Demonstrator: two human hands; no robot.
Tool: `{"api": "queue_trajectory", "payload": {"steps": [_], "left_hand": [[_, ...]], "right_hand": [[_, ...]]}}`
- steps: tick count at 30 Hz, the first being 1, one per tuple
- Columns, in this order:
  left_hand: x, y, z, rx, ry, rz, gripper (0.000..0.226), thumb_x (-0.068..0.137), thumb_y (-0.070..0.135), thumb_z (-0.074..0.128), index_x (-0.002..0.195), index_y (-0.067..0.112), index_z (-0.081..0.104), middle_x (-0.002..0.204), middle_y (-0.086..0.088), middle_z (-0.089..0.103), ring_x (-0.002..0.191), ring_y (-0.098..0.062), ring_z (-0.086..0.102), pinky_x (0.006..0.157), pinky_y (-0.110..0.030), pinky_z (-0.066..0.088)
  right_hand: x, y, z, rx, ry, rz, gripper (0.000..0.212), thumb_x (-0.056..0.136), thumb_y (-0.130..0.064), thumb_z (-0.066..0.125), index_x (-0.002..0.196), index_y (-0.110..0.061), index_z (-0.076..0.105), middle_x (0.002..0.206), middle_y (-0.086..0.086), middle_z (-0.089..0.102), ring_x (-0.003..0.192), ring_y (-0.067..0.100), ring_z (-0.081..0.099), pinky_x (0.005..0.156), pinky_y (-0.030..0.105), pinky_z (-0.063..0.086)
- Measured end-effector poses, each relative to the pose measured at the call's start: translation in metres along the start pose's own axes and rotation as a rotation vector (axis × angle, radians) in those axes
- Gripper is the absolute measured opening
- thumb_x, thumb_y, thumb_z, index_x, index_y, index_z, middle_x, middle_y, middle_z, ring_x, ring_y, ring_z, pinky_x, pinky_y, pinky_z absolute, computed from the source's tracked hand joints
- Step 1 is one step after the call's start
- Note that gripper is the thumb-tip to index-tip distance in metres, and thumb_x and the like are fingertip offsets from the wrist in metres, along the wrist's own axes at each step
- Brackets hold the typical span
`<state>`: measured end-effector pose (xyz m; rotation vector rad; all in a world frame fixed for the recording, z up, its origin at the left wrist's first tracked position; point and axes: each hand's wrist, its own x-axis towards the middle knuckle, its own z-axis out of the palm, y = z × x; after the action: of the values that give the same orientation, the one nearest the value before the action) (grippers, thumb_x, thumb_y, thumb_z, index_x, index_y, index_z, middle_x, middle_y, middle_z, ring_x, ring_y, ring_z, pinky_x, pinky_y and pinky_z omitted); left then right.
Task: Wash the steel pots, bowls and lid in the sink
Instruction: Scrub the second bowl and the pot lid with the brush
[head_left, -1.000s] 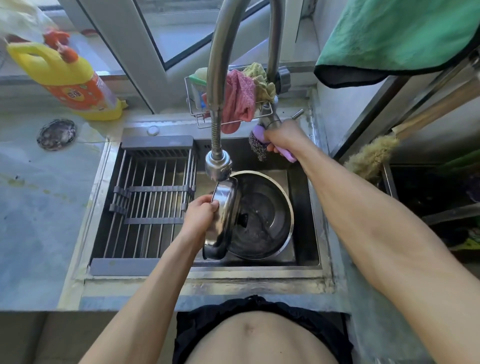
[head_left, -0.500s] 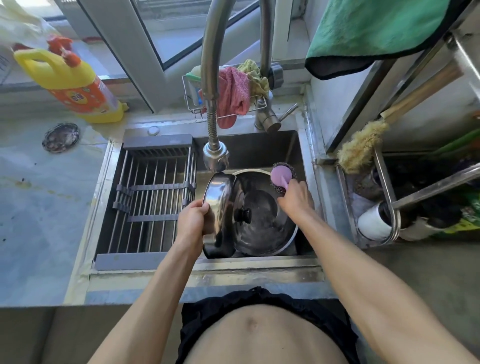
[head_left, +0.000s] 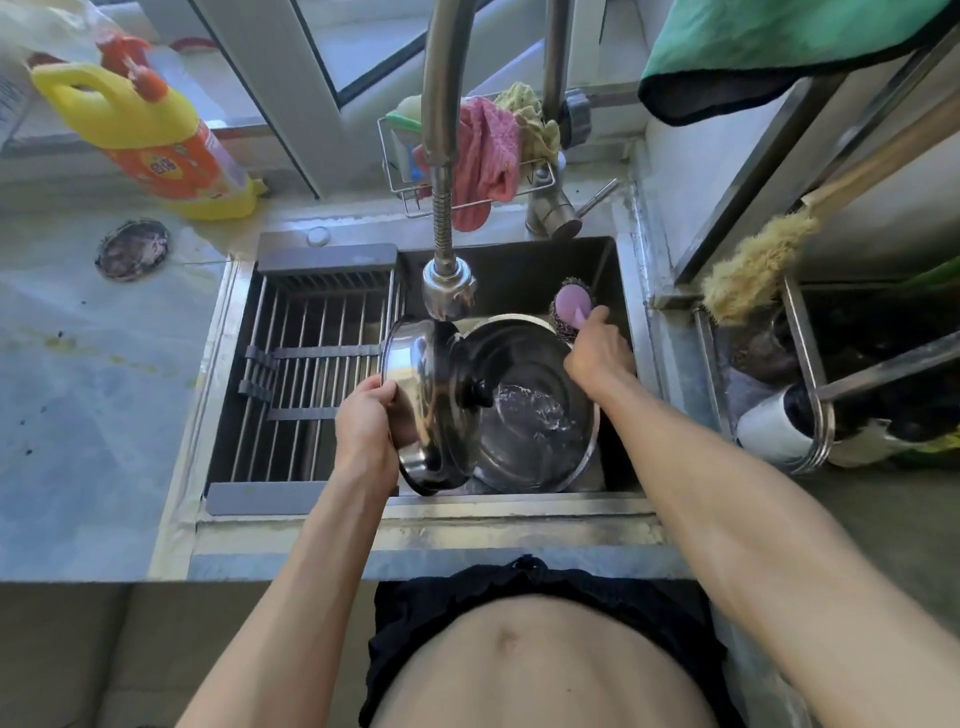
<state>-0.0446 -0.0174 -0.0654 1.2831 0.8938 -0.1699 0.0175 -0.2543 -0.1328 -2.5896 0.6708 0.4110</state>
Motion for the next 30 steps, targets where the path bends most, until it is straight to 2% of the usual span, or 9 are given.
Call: {"api": "queue_trajectory", "payload": {"steps": [4,7,10,12,14,16,21,25,30], "left_hand": [[0.009,-0.001,-0.008,0.040,-0.019,-0.005,0.027,0.104,0.003,0.045,0.088,0.015,0.063,0.075,0.001,0.062,0.064,-0.013,0.061,0.073,-0.039,0.056],[0.012,0.001,-0.008,0.090,-0.035,0.010,0.028,0.105,0.004,0.043,0.087,0.016,0.062,0.071,0.002,0.060,0.062,-0.013,0.058,0.069,-0.037,0.054],[0.013,-0.002,-0.012,0.079,-0.045,0.007,0.026,0.105,0.006,0.043,0.092,0.015,0.064,0.074,0.000,0.061,0.070,-0.018,0.059,0.080,-0.044,0.055],[0.014,-0.003,-0.015,0.079,-0.051,0.013,0.026,0.104,0.006,0.043,0.092,0.016,0.064,0.072,0.000,0.059,0.067,-0.018,0.057,0.074,-0.042,0.054],[0.014,-0.004,-0.014,0.095,-0.060,0.027,0.027,0.104,0.005,0.043,0.088,0.017,0.061,0.070,-0.001,0.054,0.060,-0.016,0.051,0.062,-0.036,0.047],[0.014,-0.005,-0.013,0.092,-0.068,0.031,0.027,0.104,0.004,0.043,0.087,0.017,0.059,0.069,0.000,0.051,0.058,-0.014,0.047,0.058,-0.034,0.043],[0.022,-0.008,-0.017,0.113,-0.110,0.035,0.019,0.105,0.004,0.045,0.107,0.010,0.062,0.064,0.003,0.055,0.054,-0.012,0.054,0.056,-0.032,0.048],[0.023,-0.012,-0.015,0.163,-0.174,0.042,0.020,0.106,0.003,0.045,0.101,0.010,0.063,0.072,-0.001,0.059,0.054,-0.012,0.058,0.048,-0.029,0.051],[0.025,-0.018,0.000,0.323,-0.236,0.137,0.017,0.105,0.005,0.052,0.113,0.011,0.066,0.096,-0.004,0.069,0.080,-0.020,0.065,0.070,-0.033,0.056]], "right_hand": [[-0.010,-0.016,-0.010,-0.043,-0.045,-0.089,0.043,0.087,-0.012,0.065,0.126,-0.008,0.048,0.113,0.014,0.064,0.101,0.033,0.064,0.072,0.036,0.049],[-0.020,-0.037,-0.017,-0.114,0.002,-0.229,0.032,0.086,-0.012,0.062,0.118,-0.008,0.060,0.100,0.010,0.068,0.089,0.030,0.066,0.070,0.034,0.052],[-0.036,-0.067,-0.019,-0.101,0.049,-0.390,0.045,0.084,-0.004,0.058,0.127,-0.015,0.064,0.102,0.006,0.072,0.080,0.028,0.067,0.063,0.032,0.051],[-0.046,-0.086,-0.023,-0.145,0.093,-0.477,0.044,0.084,-0.003,0.055,0.124,-0.018,0.065,0.100,0.006,0.071,0.083,0.030,0.067,0.063,0.031,0.046],[-0.051,-0.100,-0.031,-0.189,0.140,-0.524,0.030,0.086,-0.004,0.053,0.111,-0.013,0.066,0.096,0.009,0.069,0.088,0.033,0.066,0.065,0.033,0.042],[-0.051,-0.104,-0.038,-0.201,0.171,-0.538,0.023,0.087,-0.006,0.053,0.106,-0.012,0.064,0.095,0.010,0.069,0.089,0.034,0.066,0.065,0.034,0.042],[-0.052,-0.084,-0.037,-0.210,0.182,-0.525,0.025,0.092,-0.003,0.051,0.113,-0.008,0.062,0.094,0.011,0.069,0.085,0.036,0.067,0.063,0.037,0.045],[-0.060,-0.061,-0.034,-0.197,0.203,-0.540,0.026,0.098,-0.006,0.046,0.118,-0.006,0.061,0.098,0.014,0.071,0.084,0.038,0.067,0.060,0.035,0.041],[-0.066,-0.039,-0.036,-0.091,0.238,-0.455,0.031,0.088,0.006,0.051,0.116,-0.004,0.060,0.106,0.010,0.072,0.083,0.033,0.068,0.060,0.031,0.038]]}}
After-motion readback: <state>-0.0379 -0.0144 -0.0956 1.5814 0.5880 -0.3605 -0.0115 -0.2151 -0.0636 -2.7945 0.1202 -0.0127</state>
